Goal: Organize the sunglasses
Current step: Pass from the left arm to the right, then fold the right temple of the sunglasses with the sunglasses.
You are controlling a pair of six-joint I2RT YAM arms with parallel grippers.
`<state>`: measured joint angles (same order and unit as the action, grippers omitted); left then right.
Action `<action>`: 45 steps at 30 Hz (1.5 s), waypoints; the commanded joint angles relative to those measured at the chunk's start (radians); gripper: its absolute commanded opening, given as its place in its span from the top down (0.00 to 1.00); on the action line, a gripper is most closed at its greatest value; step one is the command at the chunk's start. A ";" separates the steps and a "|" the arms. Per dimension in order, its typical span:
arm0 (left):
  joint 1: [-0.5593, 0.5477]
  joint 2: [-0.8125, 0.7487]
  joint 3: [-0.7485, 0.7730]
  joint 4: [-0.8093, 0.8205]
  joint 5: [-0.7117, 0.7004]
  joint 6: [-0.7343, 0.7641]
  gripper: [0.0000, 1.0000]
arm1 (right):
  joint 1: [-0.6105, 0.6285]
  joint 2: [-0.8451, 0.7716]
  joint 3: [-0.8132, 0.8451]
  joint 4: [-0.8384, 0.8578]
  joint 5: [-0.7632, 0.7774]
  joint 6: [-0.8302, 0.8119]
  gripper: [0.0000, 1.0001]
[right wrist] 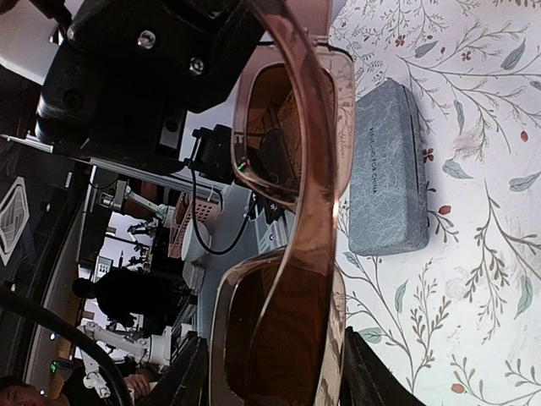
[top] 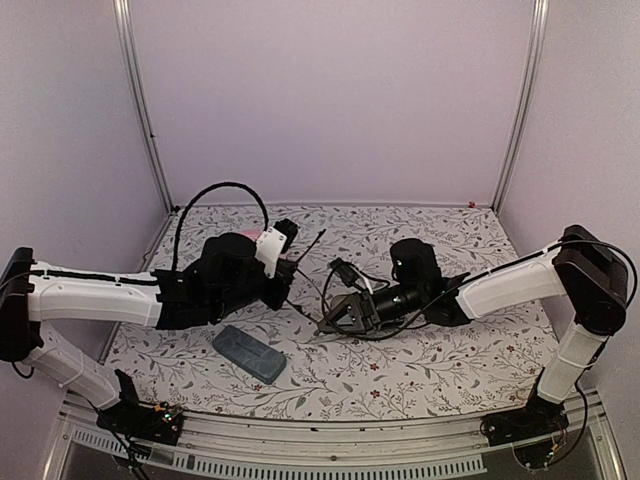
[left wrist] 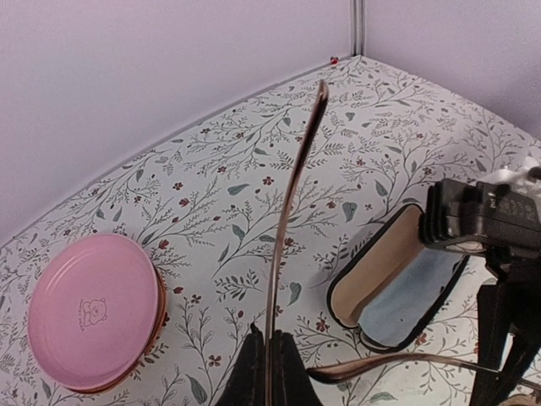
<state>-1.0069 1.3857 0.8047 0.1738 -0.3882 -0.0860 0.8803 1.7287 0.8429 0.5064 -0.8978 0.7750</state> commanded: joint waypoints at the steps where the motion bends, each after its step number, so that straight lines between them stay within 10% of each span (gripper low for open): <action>1: -0.019 -0.025 -0.010 0.016 -0.011 -0.020 1.00 | -0.004 0.000 0.027 -0.039 0.001 -0.056 0.65; 45: -0.001 -0.151 -0.093 0.039 0.122 -0.368 0.22 | 0.049 -0.067 0.151 -0.452 0.274 -0.357 0.71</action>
<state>-1.0134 1.2327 0.7017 0.1638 -0.2951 -0.3958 0.9108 1.6897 0.9463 0.1059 -0.6865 0.4652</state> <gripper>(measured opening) 0.764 0.474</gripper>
